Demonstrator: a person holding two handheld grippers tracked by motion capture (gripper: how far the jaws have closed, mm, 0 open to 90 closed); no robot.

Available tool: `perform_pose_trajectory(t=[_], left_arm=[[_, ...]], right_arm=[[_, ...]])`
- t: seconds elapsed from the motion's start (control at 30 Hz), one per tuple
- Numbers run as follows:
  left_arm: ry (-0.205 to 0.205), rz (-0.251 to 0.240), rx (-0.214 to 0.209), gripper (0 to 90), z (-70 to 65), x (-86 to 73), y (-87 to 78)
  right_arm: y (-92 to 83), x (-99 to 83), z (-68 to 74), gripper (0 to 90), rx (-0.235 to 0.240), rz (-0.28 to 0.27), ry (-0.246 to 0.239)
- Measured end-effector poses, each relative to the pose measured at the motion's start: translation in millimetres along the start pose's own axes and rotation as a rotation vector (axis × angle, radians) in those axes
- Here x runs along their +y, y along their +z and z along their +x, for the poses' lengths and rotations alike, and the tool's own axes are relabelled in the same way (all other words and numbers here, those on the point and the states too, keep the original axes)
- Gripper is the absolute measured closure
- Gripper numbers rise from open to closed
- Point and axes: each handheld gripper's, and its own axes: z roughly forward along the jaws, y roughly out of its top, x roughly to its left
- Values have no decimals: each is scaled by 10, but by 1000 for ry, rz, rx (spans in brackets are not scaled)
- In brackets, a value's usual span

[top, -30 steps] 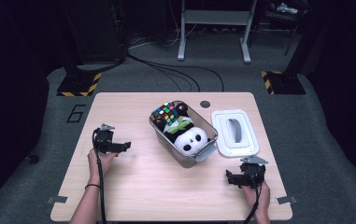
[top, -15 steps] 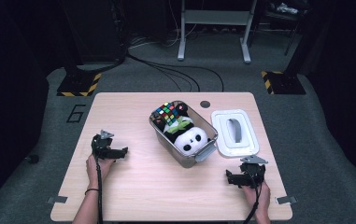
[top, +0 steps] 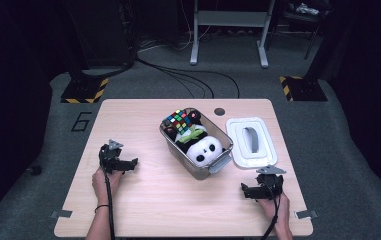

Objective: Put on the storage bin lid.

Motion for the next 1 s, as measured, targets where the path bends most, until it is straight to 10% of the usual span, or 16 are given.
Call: perform_pose_trajectory(t=[0.3, 1.0], left_arm=[[14, -1, -19, 0, 3, 12, 13], [18, 7, -21, 0, 8, 34, 27]], right_arm=[[-20, 96, -126, 0, 51, 1, 15], [272, 959, -483, 43, -17, 4, 23]])
